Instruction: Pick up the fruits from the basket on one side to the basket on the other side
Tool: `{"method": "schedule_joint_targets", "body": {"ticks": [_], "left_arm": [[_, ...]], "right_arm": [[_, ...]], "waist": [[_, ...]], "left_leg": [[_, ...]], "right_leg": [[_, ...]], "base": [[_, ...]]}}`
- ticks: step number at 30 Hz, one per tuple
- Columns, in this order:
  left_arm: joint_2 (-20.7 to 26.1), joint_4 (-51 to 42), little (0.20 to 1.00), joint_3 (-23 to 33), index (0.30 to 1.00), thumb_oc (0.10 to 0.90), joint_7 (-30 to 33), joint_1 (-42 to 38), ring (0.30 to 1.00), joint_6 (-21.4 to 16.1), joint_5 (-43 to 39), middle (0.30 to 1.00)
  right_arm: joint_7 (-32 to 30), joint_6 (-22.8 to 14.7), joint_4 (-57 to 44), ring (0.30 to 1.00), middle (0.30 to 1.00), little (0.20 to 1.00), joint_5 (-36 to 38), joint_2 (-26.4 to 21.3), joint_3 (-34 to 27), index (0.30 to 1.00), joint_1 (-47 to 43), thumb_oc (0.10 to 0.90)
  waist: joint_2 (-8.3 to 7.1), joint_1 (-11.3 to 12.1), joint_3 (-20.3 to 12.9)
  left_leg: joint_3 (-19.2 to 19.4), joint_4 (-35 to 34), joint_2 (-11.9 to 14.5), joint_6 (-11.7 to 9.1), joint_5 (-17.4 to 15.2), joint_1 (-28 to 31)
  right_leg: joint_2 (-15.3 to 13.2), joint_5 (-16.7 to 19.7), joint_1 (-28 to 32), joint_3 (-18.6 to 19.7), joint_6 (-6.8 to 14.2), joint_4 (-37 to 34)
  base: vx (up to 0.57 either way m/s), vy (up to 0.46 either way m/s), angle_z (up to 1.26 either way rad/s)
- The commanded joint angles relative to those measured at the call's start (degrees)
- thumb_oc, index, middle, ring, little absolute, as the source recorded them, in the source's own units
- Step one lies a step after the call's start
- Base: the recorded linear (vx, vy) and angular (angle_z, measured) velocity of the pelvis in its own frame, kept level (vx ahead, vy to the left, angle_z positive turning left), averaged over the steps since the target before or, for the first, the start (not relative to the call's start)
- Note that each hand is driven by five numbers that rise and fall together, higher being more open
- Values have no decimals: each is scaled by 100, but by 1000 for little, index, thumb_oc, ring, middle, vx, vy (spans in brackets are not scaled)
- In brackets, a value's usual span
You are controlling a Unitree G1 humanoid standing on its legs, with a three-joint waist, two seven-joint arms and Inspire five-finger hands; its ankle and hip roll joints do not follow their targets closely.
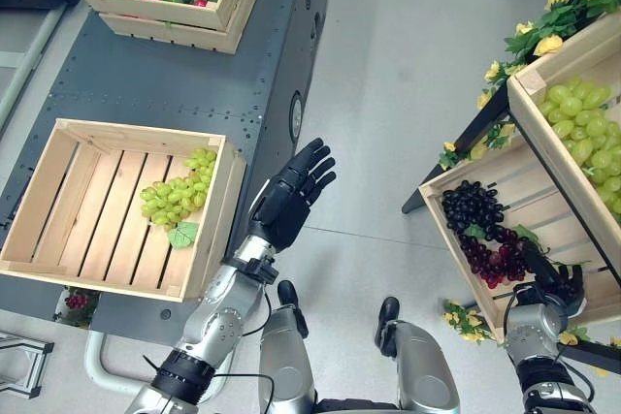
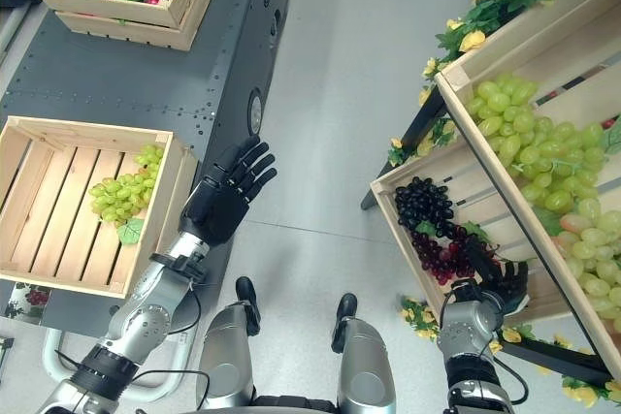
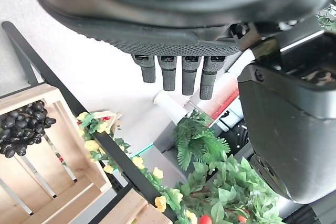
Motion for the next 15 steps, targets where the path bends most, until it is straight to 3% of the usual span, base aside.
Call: {"method": "schedule_joint_targets", "body": {"ticks": [1, 5, 10, 12, 15], "left_arm": [[158, -1048, 900, 91, 900, 800, -240, 139, 900, -309, -110, 900], [117, -1128, 900, 132, 900, 800, -217, 285, 900, -366, -70, 900], [-18, -1215, 900, 370, 900, 800, -197, 573, 900, -479, -8, 900], [-104, -1242, 900, 551, 900, 800, -106, 772, 900, -608, 76, 900], [-182, -1226, 900, 735, 900, 800, 22, 946, 900, -690, 393, 900]], "right_arm": [[-557, -424, -877, 900, 900, 900, -1209, -486, 285, 900, 172, 800], [-507, -461, -1556, 900, 900, 900, -1746, -416, 439, 900, 270, 800], [134, -457, -2671, 900, 900, 900, -1900, -81, 651, 900, 691, 800], [851, -322, -3202, 900, 900, 900, -1830, 168, 856, 900, 976, 800], [1434, -126, -3527, 900, 900, 900, -1668, 338, 1062, 900, 1184, 800]], "waist": [[-344, 33, -520], [-325, 19, -552], [-332, -40, -644], [-358, -47, -730], [-395, -27, -848]], "left_leg": [[-128, 1173, -28, -471, 130, -964], [-113, 1153, -32, -463, 147, -930], [-10, 1018, -46, -475, 254, -798], [44, 908, -61, -491, 343, -680], [126, 739, -87, -492, 383, -503]], "right_leg": [[296, 494, 604, -391, -200, -870], [277, 495, 619, -358, -183, -861], [256, 510, 706, -295, -169, -940], [227, 527, 807, -285, -162, -1005], [176, 556, 933, -303, -148, -1098]], "base": [[0, 0, 0], [15, 48, -1], [21, 102, -4], [49, 117, -5], [83, 111, 0]]}}
